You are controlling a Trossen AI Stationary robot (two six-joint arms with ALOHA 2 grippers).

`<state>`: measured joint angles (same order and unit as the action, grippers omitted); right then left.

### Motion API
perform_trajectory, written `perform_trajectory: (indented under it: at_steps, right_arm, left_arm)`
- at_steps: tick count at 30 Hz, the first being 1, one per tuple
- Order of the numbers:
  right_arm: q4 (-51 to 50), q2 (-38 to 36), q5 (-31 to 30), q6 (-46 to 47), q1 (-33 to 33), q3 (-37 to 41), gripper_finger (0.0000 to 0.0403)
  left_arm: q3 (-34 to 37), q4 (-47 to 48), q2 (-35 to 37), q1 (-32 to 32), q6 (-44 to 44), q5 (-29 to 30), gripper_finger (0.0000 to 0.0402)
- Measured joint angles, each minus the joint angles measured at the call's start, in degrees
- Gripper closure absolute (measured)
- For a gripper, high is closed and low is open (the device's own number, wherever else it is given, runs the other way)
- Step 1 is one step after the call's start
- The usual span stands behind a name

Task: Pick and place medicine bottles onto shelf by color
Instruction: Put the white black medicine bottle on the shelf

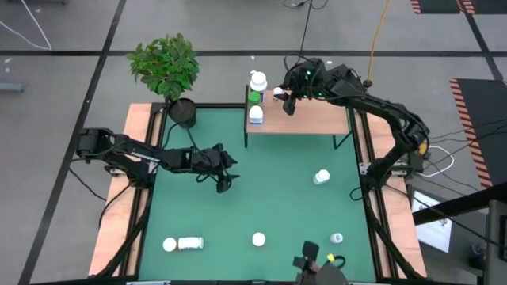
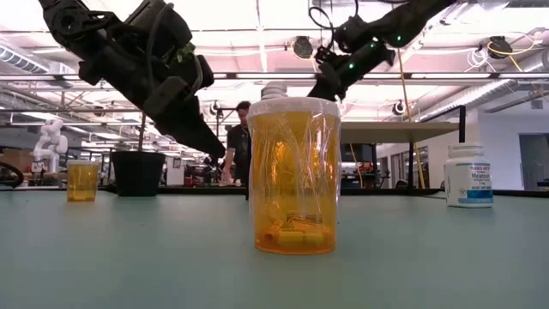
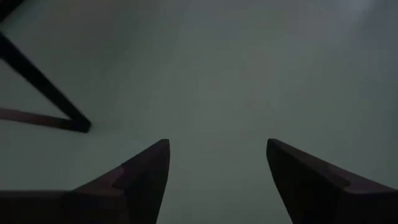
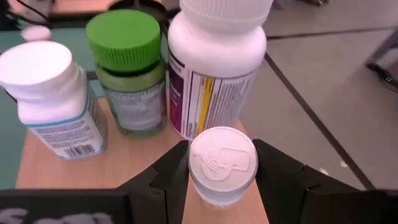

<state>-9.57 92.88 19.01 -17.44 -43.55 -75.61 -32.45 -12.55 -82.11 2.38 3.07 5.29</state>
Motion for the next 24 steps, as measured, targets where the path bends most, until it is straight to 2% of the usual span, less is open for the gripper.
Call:
perform_trajectory:
  at_steps: [5, 14, 19, 24]
  right_arm:
    - [2.5, 3.7, 2.5, 1.5, -1.5, -0.2, 0.0252]
    - [2.2, 3.2, 2.5, 0.3, -1.9, -0.1, 0.025]
    - [1.4, 3.0, 2.4, -0.5, -1.9, 0.0, 0.0224]
    - [2.0, 3.0, 3.5, -1.1, -1.9, 0.1, 0.0194]
  left_arm:
    - [0.0, -0.6, 0.0, 1.2, 0.2, 1.3, 0.0131]
    - [0.0, 1.7, 0.0, 1.9, 1.8, 2.4, 0.013]
    - [0.0, 2.1, 1.1, 2.0, 2.2, 3.1, 0.0122]
    - [0.0, 5.9, 2.9, 1.9, 2.4, 4.6, 0.0084]
